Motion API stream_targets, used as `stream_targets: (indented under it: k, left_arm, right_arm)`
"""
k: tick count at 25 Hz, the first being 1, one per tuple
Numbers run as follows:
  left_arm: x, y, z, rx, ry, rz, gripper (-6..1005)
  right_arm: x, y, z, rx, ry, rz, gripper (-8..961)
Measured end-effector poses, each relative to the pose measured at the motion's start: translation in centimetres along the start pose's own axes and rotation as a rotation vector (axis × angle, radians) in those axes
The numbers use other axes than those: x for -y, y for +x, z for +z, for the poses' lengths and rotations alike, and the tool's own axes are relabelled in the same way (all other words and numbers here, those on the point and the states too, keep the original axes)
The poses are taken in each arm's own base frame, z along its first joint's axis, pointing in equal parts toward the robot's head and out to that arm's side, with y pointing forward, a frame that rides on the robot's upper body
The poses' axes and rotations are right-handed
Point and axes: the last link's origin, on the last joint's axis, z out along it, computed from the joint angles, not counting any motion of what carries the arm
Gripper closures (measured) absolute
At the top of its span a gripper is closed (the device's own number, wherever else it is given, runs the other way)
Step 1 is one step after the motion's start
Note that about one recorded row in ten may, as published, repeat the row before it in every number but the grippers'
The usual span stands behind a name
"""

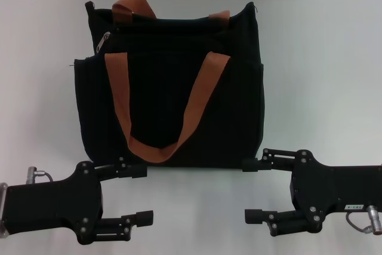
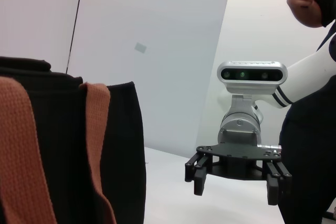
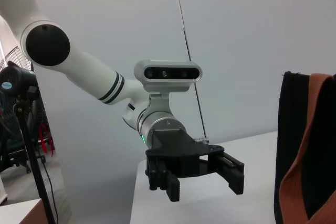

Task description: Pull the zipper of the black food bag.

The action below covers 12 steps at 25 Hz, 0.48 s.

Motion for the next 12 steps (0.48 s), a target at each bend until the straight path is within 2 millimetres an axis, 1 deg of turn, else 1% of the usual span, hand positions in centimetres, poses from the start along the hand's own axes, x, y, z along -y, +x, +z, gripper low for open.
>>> stream_targets:
  k: [12]
  left_arm:
    - [0.06,0.12,-0.1,-0.005,0.003,0.012,214]
  right_arm:
    - [0.04,0.03,0.0,-0.002,0.003,0.0,149]
